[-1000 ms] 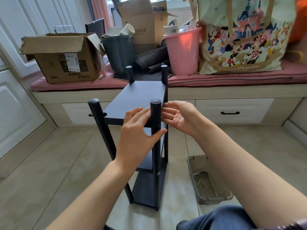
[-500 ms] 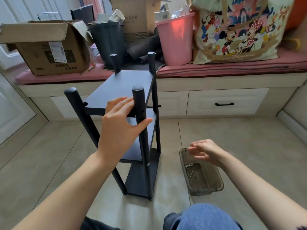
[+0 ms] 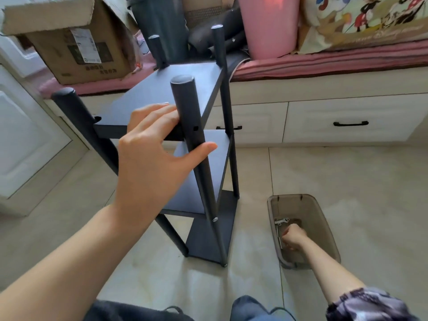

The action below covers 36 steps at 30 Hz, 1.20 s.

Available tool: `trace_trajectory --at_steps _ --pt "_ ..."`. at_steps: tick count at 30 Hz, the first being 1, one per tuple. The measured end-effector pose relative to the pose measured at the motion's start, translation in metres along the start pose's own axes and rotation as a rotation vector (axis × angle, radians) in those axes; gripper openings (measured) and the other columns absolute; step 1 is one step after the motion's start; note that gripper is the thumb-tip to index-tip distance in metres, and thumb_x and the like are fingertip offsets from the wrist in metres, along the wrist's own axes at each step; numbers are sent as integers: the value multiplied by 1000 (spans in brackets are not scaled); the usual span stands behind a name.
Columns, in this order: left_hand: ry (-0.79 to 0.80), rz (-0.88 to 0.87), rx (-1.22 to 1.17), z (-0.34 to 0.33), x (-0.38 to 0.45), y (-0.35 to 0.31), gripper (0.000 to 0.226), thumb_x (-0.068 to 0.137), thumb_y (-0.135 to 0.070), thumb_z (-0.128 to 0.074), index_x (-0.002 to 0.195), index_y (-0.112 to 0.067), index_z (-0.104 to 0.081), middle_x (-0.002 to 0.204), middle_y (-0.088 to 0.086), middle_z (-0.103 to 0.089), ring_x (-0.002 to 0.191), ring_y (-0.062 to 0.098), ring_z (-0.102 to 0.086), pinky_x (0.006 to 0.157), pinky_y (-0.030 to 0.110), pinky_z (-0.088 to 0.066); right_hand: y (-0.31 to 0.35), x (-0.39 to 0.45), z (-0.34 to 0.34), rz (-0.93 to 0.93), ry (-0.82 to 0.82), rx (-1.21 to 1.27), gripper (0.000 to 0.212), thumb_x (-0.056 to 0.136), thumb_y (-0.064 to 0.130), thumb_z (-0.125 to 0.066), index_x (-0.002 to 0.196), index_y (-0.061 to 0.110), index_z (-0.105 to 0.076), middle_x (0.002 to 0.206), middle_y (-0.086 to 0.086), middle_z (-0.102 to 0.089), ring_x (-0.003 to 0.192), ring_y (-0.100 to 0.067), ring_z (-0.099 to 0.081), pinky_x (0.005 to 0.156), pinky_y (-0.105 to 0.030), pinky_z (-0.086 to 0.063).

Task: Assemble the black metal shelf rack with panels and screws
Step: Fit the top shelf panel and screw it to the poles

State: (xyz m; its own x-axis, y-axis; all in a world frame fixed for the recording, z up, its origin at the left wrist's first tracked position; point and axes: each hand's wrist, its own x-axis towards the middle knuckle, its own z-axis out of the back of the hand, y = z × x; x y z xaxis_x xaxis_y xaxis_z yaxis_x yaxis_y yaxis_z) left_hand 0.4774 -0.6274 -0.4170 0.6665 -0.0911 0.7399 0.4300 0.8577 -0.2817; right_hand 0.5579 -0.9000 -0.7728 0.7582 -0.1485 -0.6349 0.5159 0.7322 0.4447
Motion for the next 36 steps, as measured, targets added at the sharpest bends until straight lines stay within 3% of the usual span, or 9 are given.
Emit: trace_trajectory --at_steps 2,5,14,16,20,26,28,32,36 --pt "-3 7 6 1 -1 -2 44 76 -41 -82 105 -8 -76 113 -8 -65 118 20 -58 102 20 -44 -4 7 -8 -21 -2 -108 11 94 15 -55 100 7 -60 107 -14 -67 111 -32 -65 79 -30 -48" --pt "13 28 -1 -1 -2 -4 47 76 -43 -81 108 -9 -75 116 -7 -66 120 18 -57 103 26 -46 -7 18 -19 -32 13 -154 21 95 18 -55 110 5 -59 123 -16 -65 114 -31 -62 81 -28 -47" --pt "39 66 -15 -2 -3 0 45 79 -44 -81 110 -11 -75 120 -4 -67 122 17 -57 99 35 -52 -9 36 -40 -141 -73 11 28 97 1 -37 114 -7 -57 126 -26 -57 114 -39 -58 92 -37 -49" --pt "42 68 -17 -2 -3 0 45 79 -44 -81 110 -11 -74 119 -4 -67 121 18 -57 99 34 -52 -8 34 -39 -161 -48 47 28 96 1 -37 113 -5 -58 125 -25 -59 108 -37 -61 87 -37 -52" --pt "46 80 -27 -1 -2 -1 45 79 -42 -82 110 -11 -75 118 -4 -68 120 19 -57 99 34 -51 -8 31 -39 -188 -3 61 16 95 3 -38 85 -2 -49 106 -26 -65 72 -29 -60 53 -32 -49" --pt "56 98 -26 1 -2 -2 45 79 -42 -82 111 -11 -75 118 -3 -69 121 18 -57 99 33 -51 -7 32 -45 -174 -78 99 11 95 -1 -35 97 1 -45 111 -26 -56 86 -30 -53 73 -37 -49" --pt "59 98 -28 0 -3 -2 46 79 -42 -82 111 -11 -75 118 -3 -69 120 18 -57 99 33 -51 -5 30 -49 -165 -62 76 8 94 2 -40 94 2 -48 113 -27 -60 81 -30 -56 69 -34 -48" --pt "48 98 -33 0 -3 -3 45 79 -42 -81 110 -10 -75 119 -3 -69 121 18 -56 99 33 -51 4 21 -66 -163 48 33 12 88 8 -55 78 1 -57 84 -17 -68 53 -25 -63 40 -23 -47" --pt "56 89 -24 -1 -2 -2 45 79 -42 -81 110 -11 -75 118 -3 -69 121 18 -56 100 33 -51 16 16 -72 -140 74 29 18 89 15 -63 77 3 -56 86 -16 -67 55 -21 -65 36 -21 -45"
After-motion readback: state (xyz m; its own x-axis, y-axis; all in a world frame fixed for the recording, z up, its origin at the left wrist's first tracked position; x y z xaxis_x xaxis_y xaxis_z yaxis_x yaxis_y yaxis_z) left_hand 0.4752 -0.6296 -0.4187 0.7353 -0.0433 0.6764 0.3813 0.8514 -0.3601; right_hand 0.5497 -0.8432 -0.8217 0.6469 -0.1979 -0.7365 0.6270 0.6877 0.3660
